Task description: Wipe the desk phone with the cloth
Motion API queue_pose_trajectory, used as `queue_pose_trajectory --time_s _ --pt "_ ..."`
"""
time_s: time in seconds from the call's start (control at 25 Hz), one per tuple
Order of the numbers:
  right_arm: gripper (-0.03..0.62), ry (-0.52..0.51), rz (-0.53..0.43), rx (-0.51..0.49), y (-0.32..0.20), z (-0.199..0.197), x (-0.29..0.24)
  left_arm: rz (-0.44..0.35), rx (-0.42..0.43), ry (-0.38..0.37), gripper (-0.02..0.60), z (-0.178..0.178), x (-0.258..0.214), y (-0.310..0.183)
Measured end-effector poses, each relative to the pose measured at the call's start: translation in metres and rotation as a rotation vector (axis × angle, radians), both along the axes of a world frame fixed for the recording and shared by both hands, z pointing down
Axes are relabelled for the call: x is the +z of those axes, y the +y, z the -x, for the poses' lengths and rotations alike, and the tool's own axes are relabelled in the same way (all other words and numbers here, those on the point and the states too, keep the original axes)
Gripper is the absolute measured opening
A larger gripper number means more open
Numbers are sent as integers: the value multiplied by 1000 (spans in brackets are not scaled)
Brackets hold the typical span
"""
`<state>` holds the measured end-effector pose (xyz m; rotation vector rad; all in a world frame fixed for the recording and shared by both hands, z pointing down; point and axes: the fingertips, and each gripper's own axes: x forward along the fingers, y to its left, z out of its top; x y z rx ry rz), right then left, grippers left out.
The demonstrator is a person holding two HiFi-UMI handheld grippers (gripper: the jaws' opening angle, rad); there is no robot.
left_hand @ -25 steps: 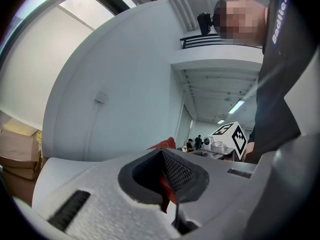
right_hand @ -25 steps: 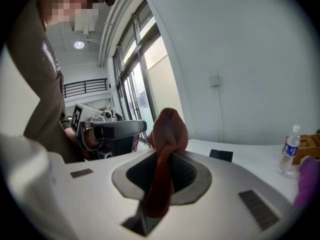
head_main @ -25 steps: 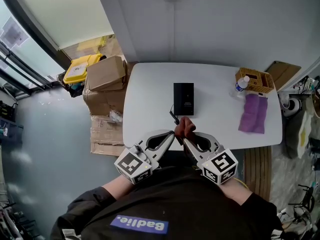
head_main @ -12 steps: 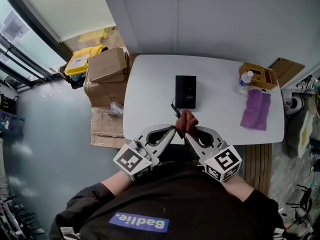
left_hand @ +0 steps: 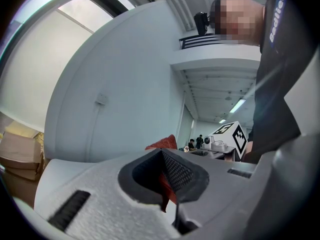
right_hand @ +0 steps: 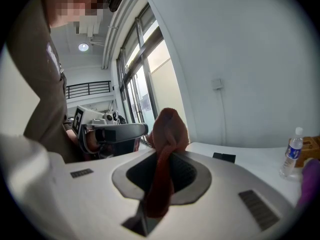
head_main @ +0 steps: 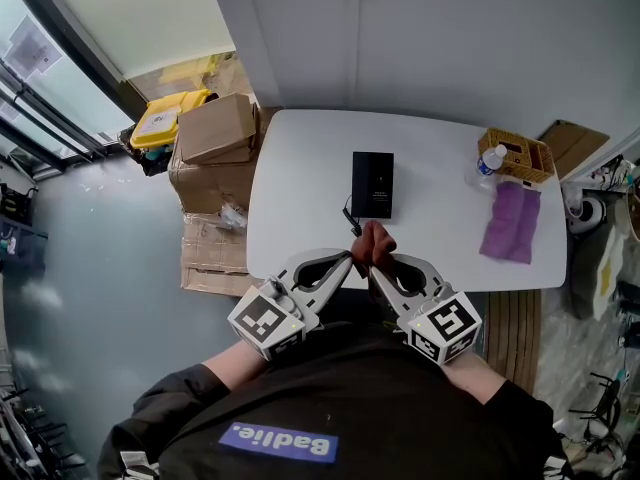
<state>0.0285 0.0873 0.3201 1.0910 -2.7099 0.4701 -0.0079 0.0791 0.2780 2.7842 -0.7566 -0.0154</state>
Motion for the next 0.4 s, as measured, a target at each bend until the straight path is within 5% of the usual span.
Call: queue_pose_trajectory --time_s 0.4 --pt "69 2 4 1 -2 2 2 2 3 1 12 1 3 -2"
